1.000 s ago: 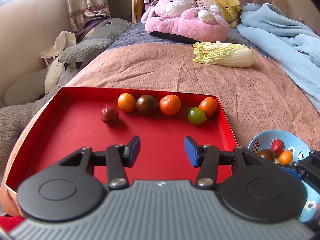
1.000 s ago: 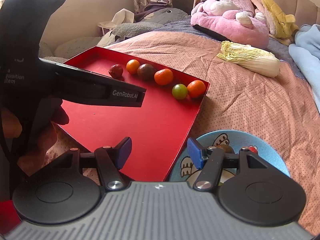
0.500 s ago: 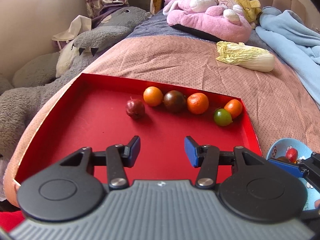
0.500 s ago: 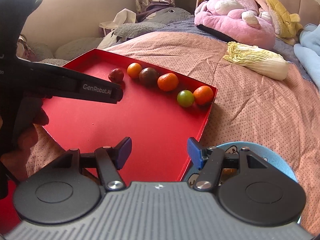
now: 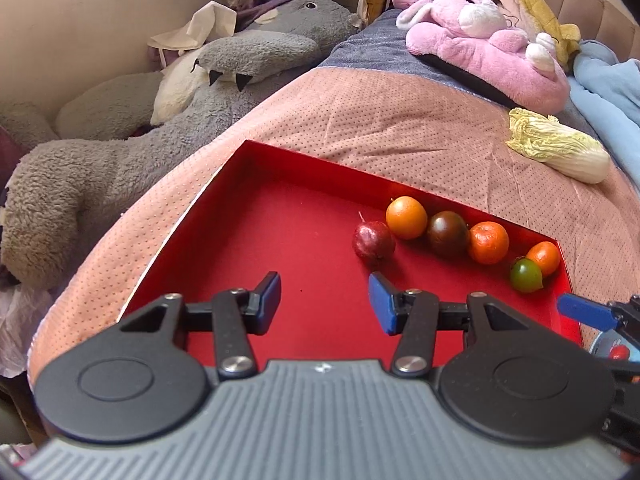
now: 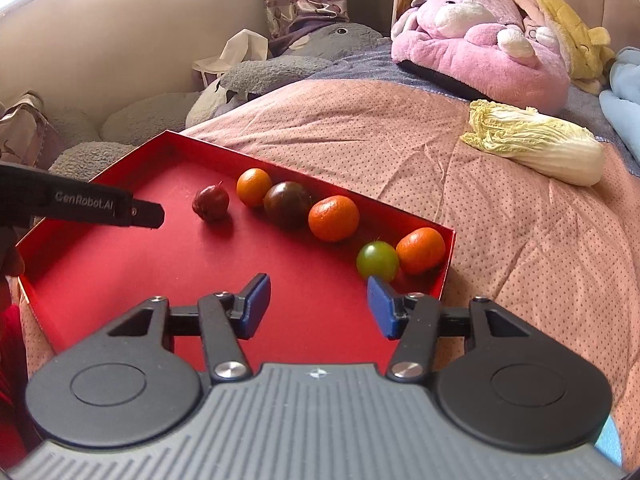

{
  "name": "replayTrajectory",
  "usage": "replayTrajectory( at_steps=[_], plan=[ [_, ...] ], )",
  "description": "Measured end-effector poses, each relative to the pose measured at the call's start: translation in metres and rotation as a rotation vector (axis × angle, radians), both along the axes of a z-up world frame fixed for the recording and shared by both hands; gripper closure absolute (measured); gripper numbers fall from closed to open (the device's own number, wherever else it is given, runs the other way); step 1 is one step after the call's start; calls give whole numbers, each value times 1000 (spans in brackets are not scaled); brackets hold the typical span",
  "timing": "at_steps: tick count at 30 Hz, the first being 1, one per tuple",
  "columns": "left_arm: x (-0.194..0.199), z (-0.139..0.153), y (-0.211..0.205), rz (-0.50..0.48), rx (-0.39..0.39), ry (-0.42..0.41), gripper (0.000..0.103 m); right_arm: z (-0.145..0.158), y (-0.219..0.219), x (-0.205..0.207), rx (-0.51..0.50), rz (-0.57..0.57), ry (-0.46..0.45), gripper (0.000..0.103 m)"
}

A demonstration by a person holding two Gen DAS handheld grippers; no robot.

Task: Organize fruits
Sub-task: 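Grasp a large orange tomato with the right gripper while the left grasps a red tomato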

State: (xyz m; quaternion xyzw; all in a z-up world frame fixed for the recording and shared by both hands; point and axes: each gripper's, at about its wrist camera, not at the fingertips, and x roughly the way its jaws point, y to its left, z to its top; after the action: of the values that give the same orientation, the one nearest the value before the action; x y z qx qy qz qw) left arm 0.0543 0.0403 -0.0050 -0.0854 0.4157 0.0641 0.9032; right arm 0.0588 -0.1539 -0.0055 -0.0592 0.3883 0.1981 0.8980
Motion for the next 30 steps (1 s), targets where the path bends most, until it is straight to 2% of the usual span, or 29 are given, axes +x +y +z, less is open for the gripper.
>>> replayTrajectory(
  at_steps=[8,16,19,24,30],
  plan=[
    [9,-7,-5,-23,-30,16,51,-3,7,43,10,2,6,48],
    [20,-14,-7,-28,-47,37,51,-25,29,80,-59,34,50,49],
    [24,-16,-9,-30,-47,45,51,-33,31,87,-53,34,70,56],
    [32,-20,-8,-20,-38,56,51,-34,25,87,-19,34,73,58],
    [41,-23,-9,-19,-28,58,51,-21,14,67,15,40,53,58]
  ],
)
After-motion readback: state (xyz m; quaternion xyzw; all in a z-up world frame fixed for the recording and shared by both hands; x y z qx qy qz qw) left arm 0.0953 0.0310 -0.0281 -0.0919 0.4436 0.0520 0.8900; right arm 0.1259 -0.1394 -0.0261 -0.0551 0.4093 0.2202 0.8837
